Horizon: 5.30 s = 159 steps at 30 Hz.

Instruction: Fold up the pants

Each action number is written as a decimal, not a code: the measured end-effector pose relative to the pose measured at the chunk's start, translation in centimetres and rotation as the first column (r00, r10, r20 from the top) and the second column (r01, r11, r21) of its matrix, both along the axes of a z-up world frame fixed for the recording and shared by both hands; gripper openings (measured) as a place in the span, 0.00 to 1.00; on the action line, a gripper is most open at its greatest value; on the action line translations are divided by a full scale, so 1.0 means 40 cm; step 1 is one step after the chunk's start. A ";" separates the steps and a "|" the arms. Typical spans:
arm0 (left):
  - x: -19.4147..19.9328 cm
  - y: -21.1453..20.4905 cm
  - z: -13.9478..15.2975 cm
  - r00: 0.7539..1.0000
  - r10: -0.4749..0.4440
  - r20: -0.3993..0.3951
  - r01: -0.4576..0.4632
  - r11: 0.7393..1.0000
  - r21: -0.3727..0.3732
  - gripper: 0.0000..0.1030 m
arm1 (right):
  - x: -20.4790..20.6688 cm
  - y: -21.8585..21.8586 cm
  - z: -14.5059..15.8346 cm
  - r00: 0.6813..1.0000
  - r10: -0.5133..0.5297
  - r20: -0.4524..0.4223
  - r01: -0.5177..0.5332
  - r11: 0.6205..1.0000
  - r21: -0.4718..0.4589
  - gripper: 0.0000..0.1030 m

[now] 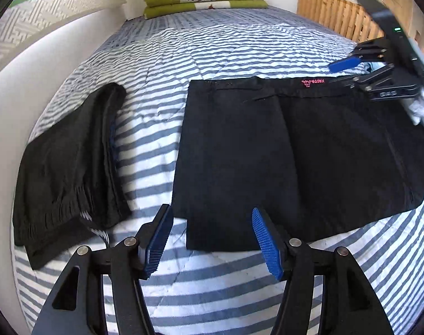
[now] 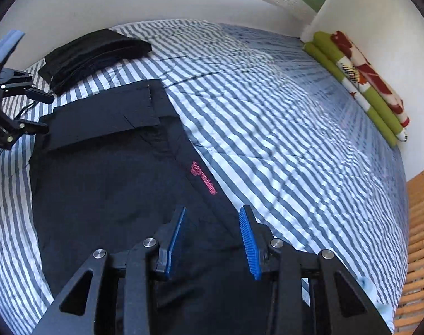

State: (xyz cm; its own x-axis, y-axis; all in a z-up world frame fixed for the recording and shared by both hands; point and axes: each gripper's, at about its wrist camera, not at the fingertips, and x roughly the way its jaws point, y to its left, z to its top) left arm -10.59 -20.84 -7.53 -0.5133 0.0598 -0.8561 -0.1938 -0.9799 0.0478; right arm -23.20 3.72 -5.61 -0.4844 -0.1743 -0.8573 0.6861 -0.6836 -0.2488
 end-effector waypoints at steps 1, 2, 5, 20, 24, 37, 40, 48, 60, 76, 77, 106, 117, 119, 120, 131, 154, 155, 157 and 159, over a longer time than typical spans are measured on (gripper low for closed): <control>0.010 -0.006 -0.001 1.000 0.013 -0.005 -0.013 1.000 0.010 0.61 | -0.020 -0.023 -0.020 1.000 0.005 0.021 -0.005 1.000 -0.003 0.34; 0.022 -0.012 -0.001 0.999 0.032 -0.017 -0.031 0.999 0.010 0.61 | -0.038 -0.037 -0.036 0.999 0.006 0.037 -0.005 1.000 -0.007 0.34; 0.057 -0.038 -0.011 0.990 0.121 -0.070 -0.117 0.991 0.064 0.63 | -0.084 -0.078 -0.072 0.996 0.012 0.091 -0.008 0.999 -0.038 0.34; 0.164 -0.138 -0.019 0.917 0.392 -0.066 -0.346 0.868 0.356 0.63 | -0.208 -0.294 -0.106 0.959 -0.002 0.284 0.071 0.970 -0.233 0.43; 0.134 -0.149 -0.050 0.915 0.401 -0.036 -0.365 0.865 0.344 0.63 | -0.166 -0.337 -0.099 0.980 0.026 0.196 0.006 0.987 -0.160 0.11; 0.094 -0.135 -0.044 0.928 0.372 -0.034 -0.333 0.865 0.375 0.63 | -0.272 -0.364 -0.111 0.995 -0.081 0.054 0.085 0.994 -0.075 0.03; 0.095 -0.128 -0.039 0.928 0.370 -0.036 -0.332 0.869 0.368 0.63 | -0.268 -0.355 -0.103 0.990 -0.055 0.129 0.079 0.978 -0.191 0.00; 0.092 -0.071 0.000 0.942 0.329 -0.071 -0.283 0.889 0.360 0.63 | -0.224 -0.301 -0.013 0.993 -0.086 0.083 0.097 0.986 -0.137 0.14; 0.064 0.011 0.001 0.963 0.265 -0.053 -0.228 0.902 0.368 0.63 | -0.138 0.113 0.010 0.962 -0.216 0.166 0.205 0.975 0.084 0.17; 0.097 0.240 0.013 0.998 0.068 0.009 -0.066 0.907 0.417 0.63 | 0.260 0.208 0.162 0.966 -0.245 0.081 0.252 0.963 -0.092 0.37; 0.104 0.258 0.012 0.998 0.060 0.016 -0.061 0.903 0.424 0.63 | 0.310 0.197 0.143 0.971 -0.225 0.081 0.231 0.969 -0.083 0.39; 0.092 0.550 -0.095 0.956 -0.023 0.294 -0.237 0.533 0.812 0.81 | 0.494 0.188 -0.012 0.971 -0.236 0.030 0.236 0.972 0.004 0.09; 0.063 0.609 -0.158 0.942 0.027 0.334 -0.304 0.486 0.819 0.63 | 0.483 0.221 -0.031 0.971 -0.184 0.151 0.193 0.980 -0.045 0.12; 0.060 0.611 -0.168 0.942 0.029 0.334 -0.305 0.490 0.817 0.48 | 0.477 0.245 -0.017 0.967 -0.156 0.200 0.171 0.984 -0.059 0.14; 0.059 0.611 -0.172 0.941 0.034 0.336 -0.308 0.492 0.814 0.45 | 0.469 0.263 -0.001 0.964 -0.144 0.222 0.163 0.984 -0.070 0.15; 0.035 0.633 -0.197 0.948 0.051 0.313 -0.289 0.547 0.786 0.11 | 0.076 0.314 0.177 0.972 -0.172 0.163 0.194 0.973 -0.129 0.58; 0.047 0.648 -0.132 0.975 0.029 0.220 -0.193 0.605 0.772 0.04 | -0.121 0.236 -0.062 0.854 0.034 0.520 0.005 0.997 -0.073 0.03; 0.059 0.639 -0.105 0.981 0.030 0.191 -0.168 0.620 0.766 0.04 | -0.101 0.242 -0.036 0.860 0.045 0.508 0.013 0.994 -0.110 0.03; 0.088 0.614 -0.041 0.992 0.031 0.120 -0.113 0.632 0.767 0.03 | -0.063 0.261 0.021 0.866 0.065 0.495 0.045 0.977 -0.208 0.03; 0.123 0.583 0.032 0.998 0.042 0.043 -0.060 0.630 0.775 0.03 | -0.020 0.292 0.094 0.884 0.078 0.461 0.082 0.945 -0.317 0.03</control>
